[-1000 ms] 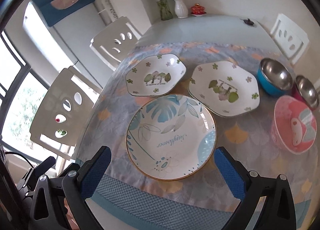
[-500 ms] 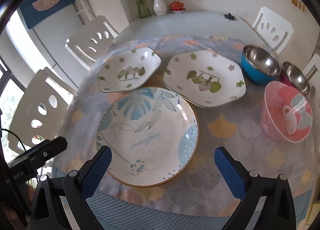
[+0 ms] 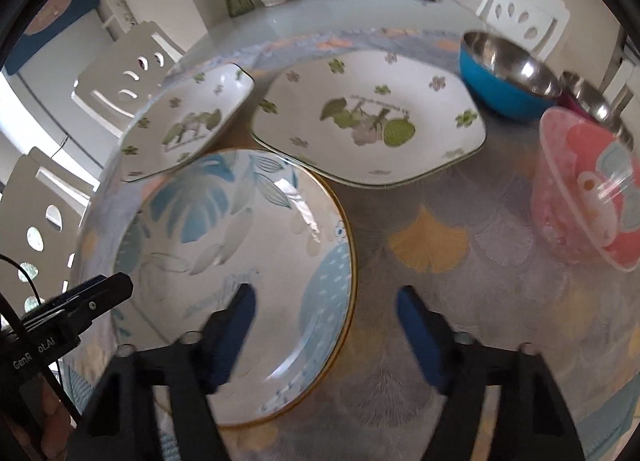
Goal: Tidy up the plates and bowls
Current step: 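Close the right gripper on the rim of the blue-leaf plate, then lift the blue-leaf plate with the right gripper, set it at the table edge, open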
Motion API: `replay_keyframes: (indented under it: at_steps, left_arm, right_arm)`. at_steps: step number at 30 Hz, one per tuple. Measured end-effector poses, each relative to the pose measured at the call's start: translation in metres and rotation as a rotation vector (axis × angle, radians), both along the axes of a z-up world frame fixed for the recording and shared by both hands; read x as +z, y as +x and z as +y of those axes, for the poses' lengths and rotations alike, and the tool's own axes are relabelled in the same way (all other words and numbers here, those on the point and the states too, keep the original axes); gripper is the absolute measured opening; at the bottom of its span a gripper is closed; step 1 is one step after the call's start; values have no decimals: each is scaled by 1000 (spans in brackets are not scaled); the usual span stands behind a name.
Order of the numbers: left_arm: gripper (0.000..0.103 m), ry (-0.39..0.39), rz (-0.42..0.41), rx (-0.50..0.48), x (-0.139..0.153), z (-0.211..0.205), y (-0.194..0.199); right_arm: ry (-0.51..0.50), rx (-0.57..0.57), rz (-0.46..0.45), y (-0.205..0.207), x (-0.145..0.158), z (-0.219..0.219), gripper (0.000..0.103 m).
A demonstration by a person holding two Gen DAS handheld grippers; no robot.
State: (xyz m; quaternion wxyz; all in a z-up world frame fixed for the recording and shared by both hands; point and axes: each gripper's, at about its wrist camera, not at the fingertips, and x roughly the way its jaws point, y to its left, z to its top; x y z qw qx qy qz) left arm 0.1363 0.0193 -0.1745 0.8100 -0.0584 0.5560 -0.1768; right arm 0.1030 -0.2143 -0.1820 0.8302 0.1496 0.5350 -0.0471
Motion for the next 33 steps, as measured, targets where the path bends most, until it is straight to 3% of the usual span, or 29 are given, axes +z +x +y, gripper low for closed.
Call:
replay_keyframes:
  at_steps: [4,8,12,18,26,33]
  left_arm:
    - [43,-3,-8,-5,-4,-1,0]
    - [33,6,9,-3,-13,-2,2]
    - [32,-29,28,20,-21,2,3]
    - [32,2,-7,8,-19,-4,1]
    - [31,-5,-61,-1,-4,9,-15]
    - [31,0,-115,25,13,32,-35]
  right_arm:
    - [31,-25,8,3,-14,-7,43]
    - [5,-8,-23,4,-13,-3,33]
    - [-6,6,-36,8,-14,5,32]
    - [-27,35,-50,9,-14,6,33]
    - [45,146,-62,-2,-6,5,33]
    - [23,218,-82,-17,9,32,34]
